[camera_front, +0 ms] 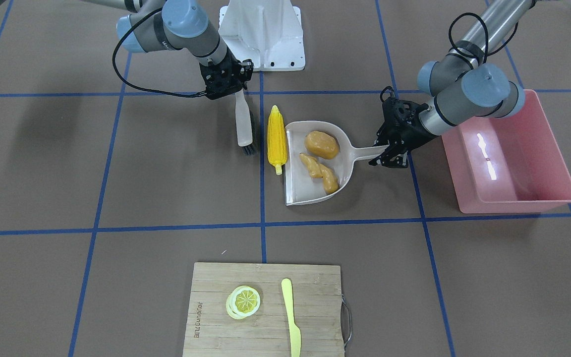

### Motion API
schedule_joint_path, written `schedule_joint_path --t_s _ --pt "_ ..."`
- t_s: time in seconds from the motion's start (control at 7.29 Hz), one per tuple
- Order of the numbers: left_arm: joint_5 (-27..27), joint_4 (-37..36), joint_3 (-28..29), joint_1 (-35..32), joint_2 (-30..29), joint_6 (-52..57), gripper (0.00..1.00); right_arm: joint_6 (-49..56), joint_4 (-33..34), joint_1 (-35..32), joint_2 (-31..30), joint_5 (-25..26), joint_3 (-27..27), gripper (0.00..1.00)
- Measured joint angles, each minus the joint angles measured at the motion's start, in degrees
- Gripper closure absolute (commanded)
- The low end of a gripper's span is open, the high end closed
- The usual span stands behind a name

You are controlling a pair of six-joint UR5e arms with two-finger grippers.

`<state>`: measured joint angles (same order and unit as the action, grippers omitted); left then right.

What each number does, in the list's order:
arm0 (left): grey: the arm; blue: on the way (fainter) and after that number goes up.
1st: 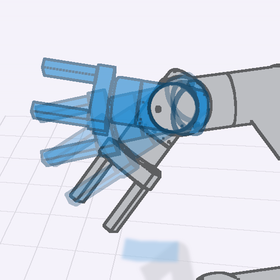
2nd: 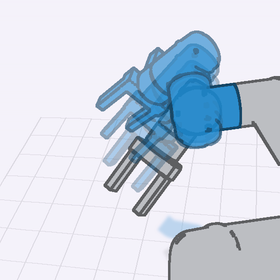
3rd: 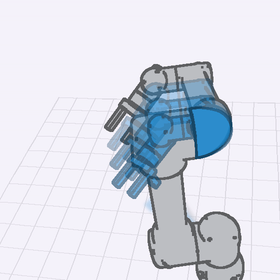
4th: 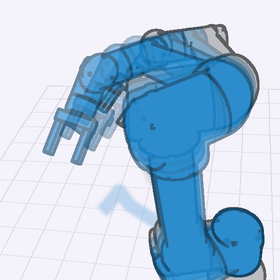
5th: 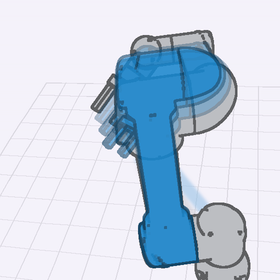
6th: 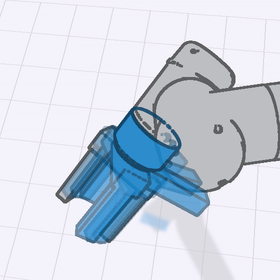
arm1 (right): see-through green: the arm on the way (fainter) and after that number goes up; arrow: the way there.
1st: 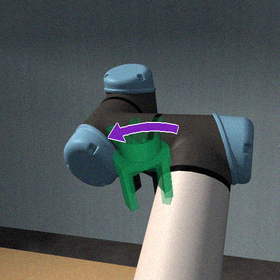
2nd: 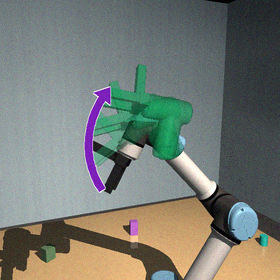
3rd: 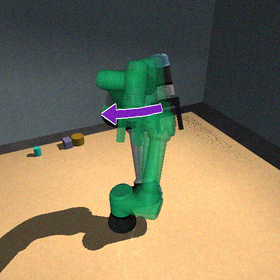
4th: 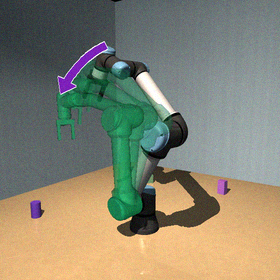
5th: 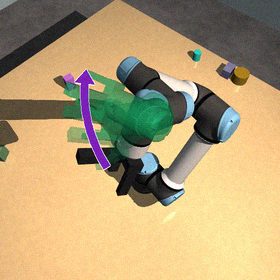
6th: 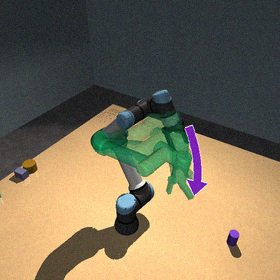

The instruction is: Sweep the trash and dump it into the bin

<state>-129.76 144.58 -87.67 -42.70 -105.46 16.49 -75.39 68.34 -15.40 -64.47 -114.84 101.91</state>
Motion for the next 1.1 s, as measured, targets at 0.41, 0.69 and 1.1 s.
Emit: schedule_joint_path --t_s 0.41,0.69,1.1 --pt "0.0 0.0 -0.2 0.0 0.3 0.1 0.81 -2.8 -3.3 0.3 5.0 0.8 -5.9 1.0" --pt "-0.1 0.1 -0.8 0.1 0.9 0.1 0.81 -4.0 -3.6 0.2 7.8 0.8 -7.8 1.0" --pt "0.1 0.1 -1.5 0.1 1.7 0.1 0.81 -5.6 -4.9 -0.4 9.9 0.8 -8.8 1.0"
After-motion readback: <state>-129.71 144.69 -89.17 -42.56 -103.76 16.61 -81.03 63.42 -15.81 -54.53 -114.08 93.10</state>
